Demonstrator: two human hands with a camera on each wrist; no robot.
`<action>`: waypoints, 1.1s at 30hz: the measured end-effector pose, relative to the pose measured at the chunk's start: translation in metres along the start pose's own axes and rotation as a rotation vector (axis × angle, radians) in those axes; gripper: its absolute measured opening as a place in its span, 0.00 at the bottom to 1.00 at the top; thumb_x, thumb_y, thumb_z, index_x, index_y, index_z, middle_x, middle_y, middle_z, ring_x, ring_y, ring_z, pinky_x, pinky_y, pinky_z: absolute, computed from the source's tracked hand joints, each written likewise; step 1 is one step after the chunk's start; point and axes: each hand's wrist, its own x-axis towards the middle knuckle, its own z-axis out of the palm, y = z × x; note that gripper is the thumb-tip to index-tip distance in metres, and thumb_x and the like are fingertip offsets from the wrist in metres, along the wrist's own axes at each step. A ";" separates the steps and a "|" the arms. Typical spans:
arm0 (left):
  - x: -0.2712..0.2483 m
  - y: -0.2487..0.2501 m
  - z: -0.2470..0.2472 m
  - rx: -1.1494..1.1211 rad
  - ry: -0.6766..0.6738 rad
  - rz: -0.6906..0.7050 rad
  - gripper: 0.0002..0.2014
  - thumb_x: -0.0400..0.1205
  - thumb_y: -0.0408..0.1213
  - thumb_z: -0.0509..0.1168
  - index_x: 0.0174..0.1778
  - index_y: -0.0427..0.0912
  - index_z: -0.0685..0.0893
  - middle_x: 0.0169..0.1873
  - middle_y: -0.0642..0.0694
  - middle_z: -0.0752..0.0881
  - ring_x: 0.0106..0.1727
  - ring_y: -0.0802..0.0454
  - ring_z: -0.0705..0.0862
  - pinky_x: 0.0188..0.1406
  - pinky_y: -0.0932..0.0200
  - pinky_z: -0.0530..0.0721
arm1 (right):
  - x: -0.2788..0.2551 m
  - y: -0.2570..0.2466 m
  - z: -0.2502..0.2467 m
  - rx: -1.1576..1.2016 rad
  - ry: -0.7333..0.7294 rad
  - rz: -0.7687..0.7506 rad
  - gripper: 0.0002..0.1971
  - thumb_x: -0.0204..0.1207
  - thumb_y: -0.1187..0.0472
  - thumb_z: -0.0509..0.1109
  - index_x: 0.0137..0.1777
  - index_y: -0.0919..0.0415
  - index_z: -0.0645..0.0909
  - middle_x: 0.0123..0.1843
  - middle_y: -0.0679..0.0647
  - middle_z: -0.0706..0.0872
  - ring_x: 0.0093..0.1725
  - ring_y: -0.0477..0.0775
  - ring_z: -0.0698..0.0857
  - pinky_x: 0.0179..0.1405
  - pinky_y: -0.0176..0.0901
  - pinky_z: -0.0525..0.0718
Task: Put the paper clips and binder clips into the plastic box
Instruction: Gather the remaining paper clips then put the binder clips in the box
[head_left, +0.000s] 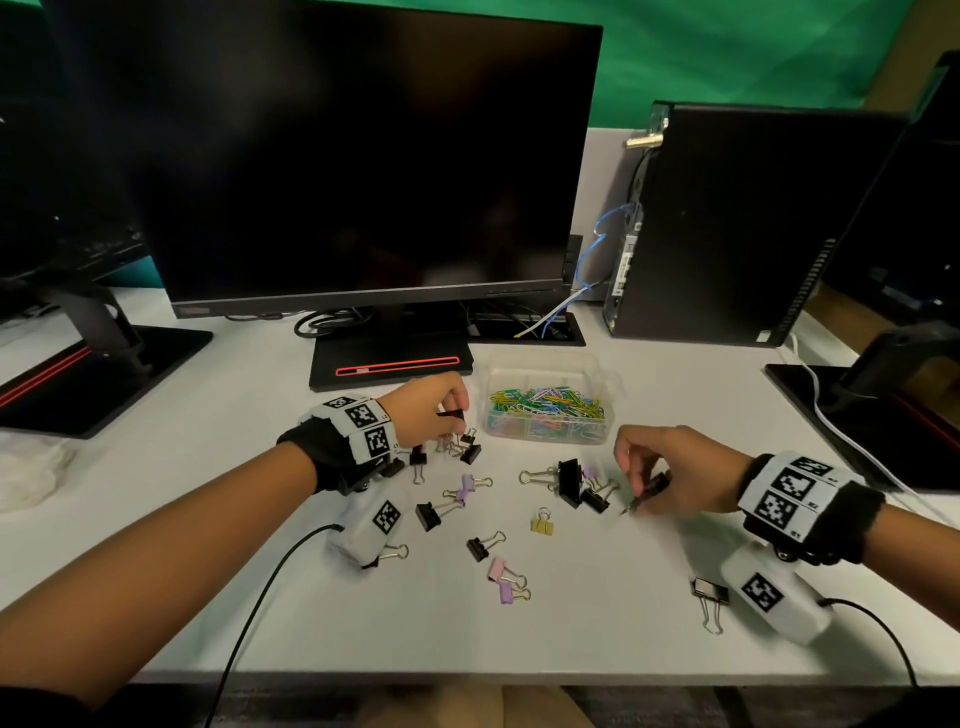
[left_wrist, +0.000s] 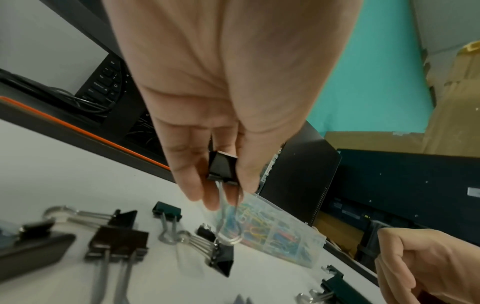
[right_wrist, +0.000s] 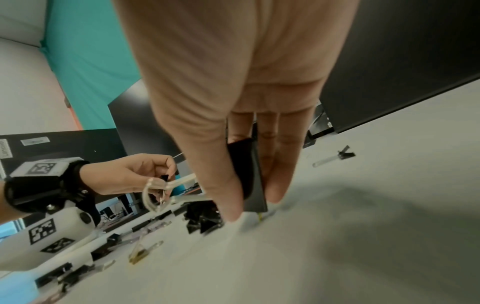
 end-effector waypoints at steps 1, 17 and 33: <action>-0.002 -0.001 -0.002 -0.031 -0.001 0.009 0.08 0.80 0.34 0.67 0.51 0.45 0.75 0.45 0.48 0.85 0.39 0.53 0.87 0.42 0.61 0.85 | 0.001 -0.003 0.000 0.026 0.016 -0.016 0.19 0.59 0.69 0.79 0.40 0.50 0.74 0.33 0.46 0.87 0.35 0.41 0.83 0.38 0.31 0.82; -0.032 -0.031 -0.028 0.240 -0.084 -0.182 0.16 0.84 0.45 0.58 0.33 0.40 0.80 0.35 0.49 0.78 0.39 0.52 0.76 0.35 0.66 0.72 | 0.024 0.004 -0.031 0.372 0.223 0.142 0.15 0.77 0.76 0.53 0.45 0.59 0.78 0.33 0.59 0.76 0.29 0.58 0.77 0.31 0.50 0.80; -0.069 -0.035 -0.013 0.171 -0.599 -0.103 0.20 0.63 0.44 0.81 0.45 0.61 0.79 0.29 0.59 0.75 0.27 0.65 0.71 0.33 0.69 0.71 | 0.017 0.017 -0.004 -0.270 0.015 0.114 0.07 0.67 0.56 0.78 0.45 0.49 0.90 0.32 0.40 0.73 0.33 0.38 0.72 0.32 0.26 0.66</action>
